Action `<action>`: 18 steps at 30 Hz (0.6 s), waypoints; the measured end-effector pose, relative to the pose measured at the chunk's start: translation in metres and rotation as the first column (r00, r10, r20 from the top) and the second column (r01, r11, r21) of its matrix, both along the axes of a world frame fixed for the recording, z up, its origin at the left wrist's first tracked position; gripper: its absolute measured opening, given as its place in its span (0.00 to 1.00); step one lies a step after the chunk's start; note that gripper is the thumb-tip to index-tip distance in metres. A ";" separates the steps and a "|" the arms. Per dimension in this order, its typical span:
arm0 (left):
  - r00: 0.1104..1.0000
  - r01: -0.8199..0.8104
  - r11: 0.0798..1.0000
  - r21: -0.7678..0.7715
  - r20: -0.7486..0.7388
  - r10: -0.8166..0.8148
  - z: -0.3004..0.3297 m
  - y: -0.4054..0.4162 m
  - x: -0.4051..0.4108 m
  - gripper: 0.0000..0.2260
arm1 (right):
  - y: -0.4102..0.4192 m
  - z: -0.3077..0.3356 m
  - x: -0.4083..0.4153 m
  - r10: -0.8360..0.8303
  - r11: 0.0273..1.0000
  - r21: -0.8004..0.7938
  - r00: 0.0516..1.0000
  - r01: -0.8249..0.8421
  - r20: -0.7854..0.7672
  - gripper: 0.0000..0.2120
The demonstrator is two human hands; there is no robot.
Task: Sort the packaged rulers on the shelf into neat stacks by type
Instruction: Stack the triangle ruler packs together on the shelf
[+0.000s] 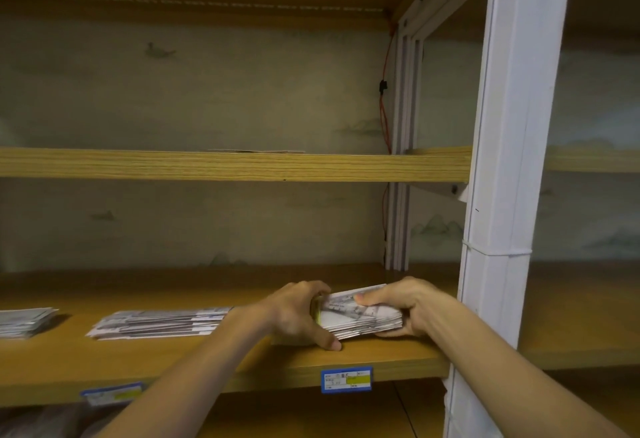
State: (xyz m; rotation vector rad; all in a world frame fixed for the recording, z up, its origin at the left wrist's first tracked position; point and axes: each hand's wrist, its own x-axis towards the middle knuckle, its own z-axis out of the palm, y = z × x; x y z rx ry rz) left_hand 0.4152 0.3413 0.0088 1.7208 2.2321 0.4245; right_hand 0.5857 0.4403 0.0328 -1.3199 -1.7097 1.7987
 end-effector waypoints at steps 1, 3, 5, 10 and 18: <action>1.000 0.003 1.000 -0.008 0.005 -0.003 0.001 0.001 0.001 0.43 | 0.001 0.000 0.000 0.009 1.000 0.007 1.000 -0.009 0.020 0.18; 1.000 0.013 1.000 -0.029 0.015 -0.012 0.004 0.003 0.002 0.42 | 0.003 0.000 0.001 0.033 0.999 0.027 0.997 -0.034 0.066 0.18; 1.000 0.017 0.998 -0.053 0.015 -0.017 0.007 0.005 0.003 0.41 | 0.007 0.001 0.000 0.054 0.996 0.057 0.991 -0.061 0.121 0.19; 1.000 0.018 0.997 -0.080 -0.001 -0.018 0.010 0.009 0.004 0.40 | 0.015 0.003 -0.004 0.082 0.986 0.119 0.960 -0.118 0.266 0.20; 1.000 0.010 0.993 -0.121 0.016 -0.008 0.009 0.011 0.002 0.40 | 0.017 0.005 -0.007 0.105 0.942 0.229 0.865 -0.245 0.491 0.21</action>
